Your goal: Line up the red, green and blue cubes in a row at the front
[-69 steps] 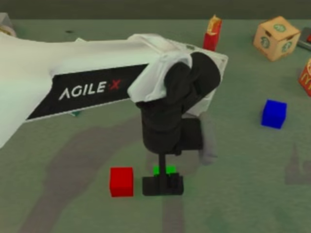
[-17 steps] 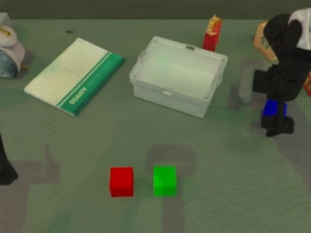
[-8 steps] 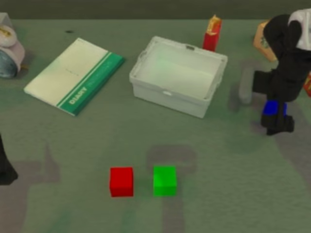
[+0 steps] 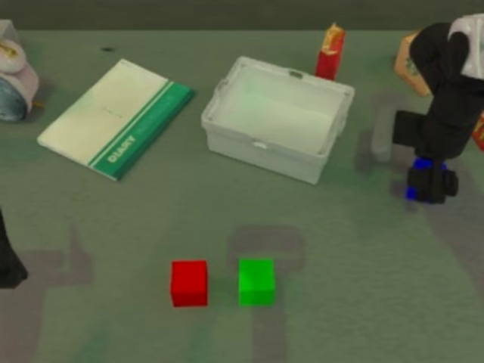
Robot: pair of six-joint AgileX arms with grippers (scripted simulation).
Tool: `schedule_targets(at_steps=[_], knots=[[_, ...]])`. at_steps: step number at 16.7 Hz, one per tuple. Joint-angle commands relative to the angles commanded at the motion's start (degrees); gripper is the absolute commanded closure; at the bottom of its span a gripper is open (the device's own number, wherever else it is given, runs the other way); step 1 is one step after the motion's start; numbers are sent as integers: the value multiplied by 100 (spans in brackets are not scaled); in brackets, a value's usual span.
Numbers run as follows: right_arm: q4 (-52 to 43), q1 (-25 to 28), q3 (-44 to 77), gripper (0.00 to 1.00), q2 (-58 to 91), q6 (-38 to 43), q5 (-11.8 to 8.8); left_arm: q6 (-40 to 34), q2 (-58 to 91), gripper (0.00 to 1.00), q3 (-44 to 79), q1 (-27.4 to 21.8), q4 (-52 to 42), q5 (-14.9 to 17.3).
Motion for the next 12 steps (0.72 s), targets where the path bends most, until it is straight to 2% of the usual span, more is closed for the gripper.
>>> schedule_targets(at_steps=[9, 12], knots=[[-84, -9, 8, 100, -85, 34, -6, 0, 0, 0, 0, 0, 0, 0], [-504, -18, 316, 100, -207, 47, -9, 0, 0, 0, 0, 0, 0, 0]])
